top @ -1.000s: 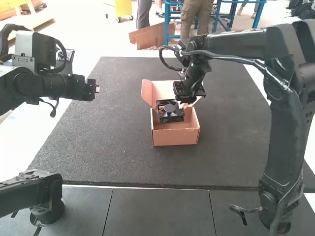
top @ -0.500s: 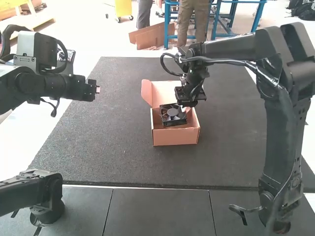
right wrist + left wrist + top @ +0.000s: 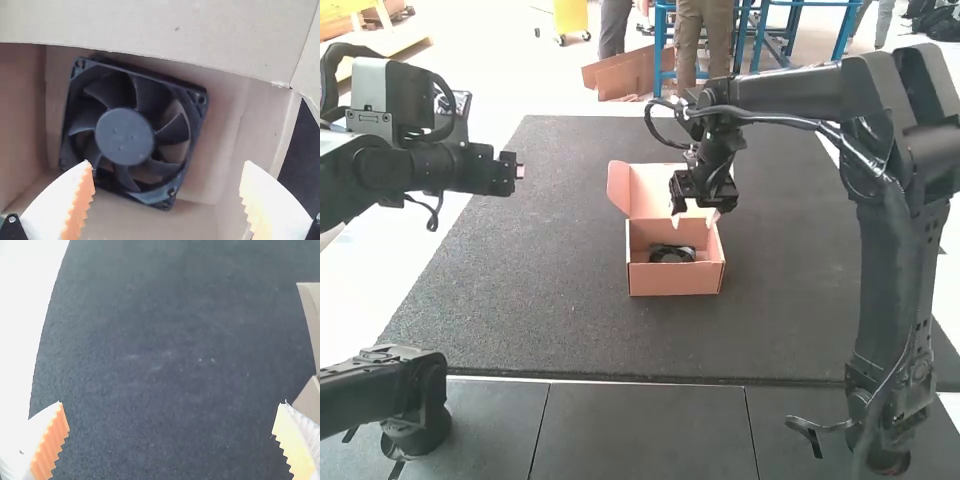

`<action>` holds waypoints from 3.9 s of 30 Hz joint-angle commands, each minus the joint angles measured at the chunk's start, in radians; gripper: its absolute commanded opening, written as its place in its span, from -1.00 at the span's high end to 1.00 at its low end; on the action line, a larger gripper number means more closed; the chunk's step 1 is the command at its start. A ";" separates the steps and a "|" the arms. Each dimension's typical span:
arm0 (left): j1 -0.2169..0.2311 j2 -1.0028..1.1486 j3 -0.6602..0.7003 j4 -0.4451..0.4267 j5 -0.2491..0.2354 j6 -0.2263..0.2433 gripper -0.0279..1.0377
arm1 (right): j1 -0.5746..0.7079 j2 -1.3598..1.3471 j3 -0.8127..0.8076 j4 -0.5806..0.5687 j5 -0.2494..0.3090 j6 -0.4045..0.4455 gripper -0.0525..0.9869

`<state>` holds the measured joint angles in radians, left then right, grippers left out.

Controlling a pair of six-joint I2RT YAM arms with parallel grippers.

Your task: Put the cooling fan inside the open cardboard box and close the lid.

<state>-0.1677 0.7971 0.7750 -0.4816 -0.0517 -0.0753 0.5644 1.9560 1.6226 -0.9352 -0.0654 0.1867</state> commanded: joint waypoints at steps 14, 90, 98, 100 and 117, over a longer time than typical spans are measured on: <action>-0.009 0.168 0.064 0.107 0.015 0.003 -0.87 | -0.141 -0.255 -0.055 0.128 0.075 -0.168 -0.82; -0.204 0.953 0.658 0.047 0.116 -0.075 -0.87 | -0.287 -0.089 0.062 0.203 -0.217 -0.173 -0.54; -0.228 0.947 0.659 0.034 0.116 -0.081 -0.87 | -0.287 -0.091 0.057 0.203 -0.221 -0.151 0.22; -0.230 0.947 0.659 0.032 0.116 -0.081 -0.87 | -0.287 -0.089 0.056 0.203 -0.231 -0.142 0.42; -0.230 0.942 0.678 -0.014 0.116 -0.083 -0.87 | -0.281 -0.075 0.049 0.182 -0.238 -0.132 0.90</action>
<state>-0.3923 1.7493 1.4139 -0.4934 0.0532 -0.1482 0.2989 1.8568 1.6444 -0.7479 -0.2920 0.0517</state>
